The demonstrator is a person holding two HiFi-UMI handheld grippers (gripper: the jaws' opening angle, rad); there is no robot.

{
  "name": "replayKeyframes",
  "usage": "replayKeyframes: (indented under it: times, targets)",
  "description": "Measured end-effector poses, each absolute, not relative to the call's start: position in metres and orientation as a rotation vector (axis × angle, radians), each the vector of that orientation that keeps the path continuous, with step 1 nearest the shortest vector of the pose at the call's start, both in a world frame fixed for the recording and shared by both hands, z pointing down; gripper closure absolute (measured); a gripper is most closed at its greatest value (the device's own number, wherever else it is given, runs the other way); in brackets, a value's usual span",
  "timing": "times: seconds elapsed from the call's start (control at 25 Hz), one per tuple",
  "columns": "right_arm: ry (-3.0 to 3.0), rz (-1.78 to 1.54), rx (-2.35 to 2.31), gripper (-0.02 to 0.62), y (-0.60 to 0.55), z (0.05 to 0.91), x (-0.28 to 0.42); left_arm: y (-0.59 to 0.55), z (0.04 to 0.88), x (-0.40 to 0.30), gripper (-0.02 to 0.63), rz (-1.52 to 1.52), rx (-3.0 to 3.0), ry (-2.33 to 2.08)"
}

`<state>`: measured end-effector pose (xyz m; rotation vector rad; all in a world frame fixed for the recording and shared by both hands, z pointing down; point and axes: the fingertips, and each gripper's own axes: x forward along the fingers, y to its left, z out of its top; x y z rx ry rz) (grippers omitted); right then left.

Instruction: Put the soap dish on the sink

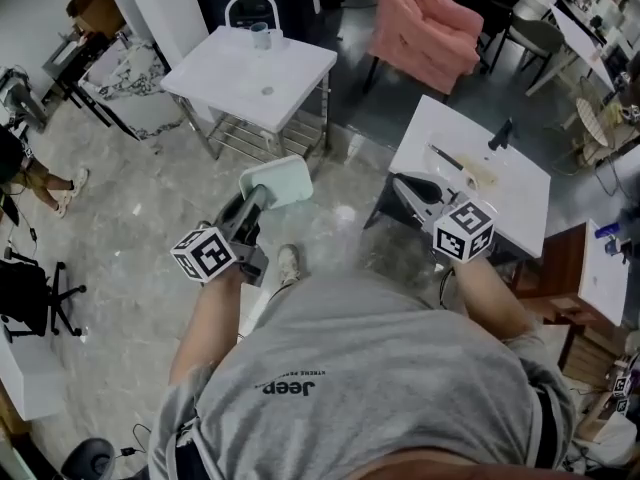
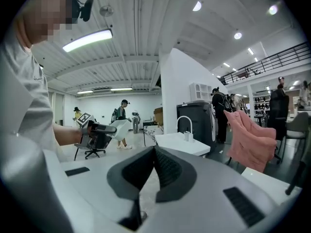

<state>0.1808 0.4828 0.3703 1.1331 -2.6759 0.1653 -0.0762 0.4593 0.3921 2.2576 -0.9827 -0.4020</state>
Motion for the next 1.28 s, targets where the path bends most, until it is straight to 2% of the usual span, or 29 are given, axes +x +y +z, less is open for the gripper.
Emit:
replayKeyframes:
  times: [0.32,0.64,0.92,1.28]
  targets:
    - [-2.657,0.136,1.196,0.541,0.339,0.359,0.092,0.303,0.381,-0.164,0.52,-0.418,2.303,-0.921]
    - [-2.632,0.11,1.22,0.541,0.198,0.345,0.036,0.167,0.375,-0.213,0.52,-0.375,2.333,-0.879]
    - [-2.613,0.138,1.187,0.541,0.121,0.349,0.025,0.095,0.385,-0.216,0.52,-0.354,2.307,-0.874]
    - [-2.642,0.195,1.107,0.541,0.005,0.367,0.057,0.004,0.399,-0.18,0.52,-0.306,2.262,-0.93]
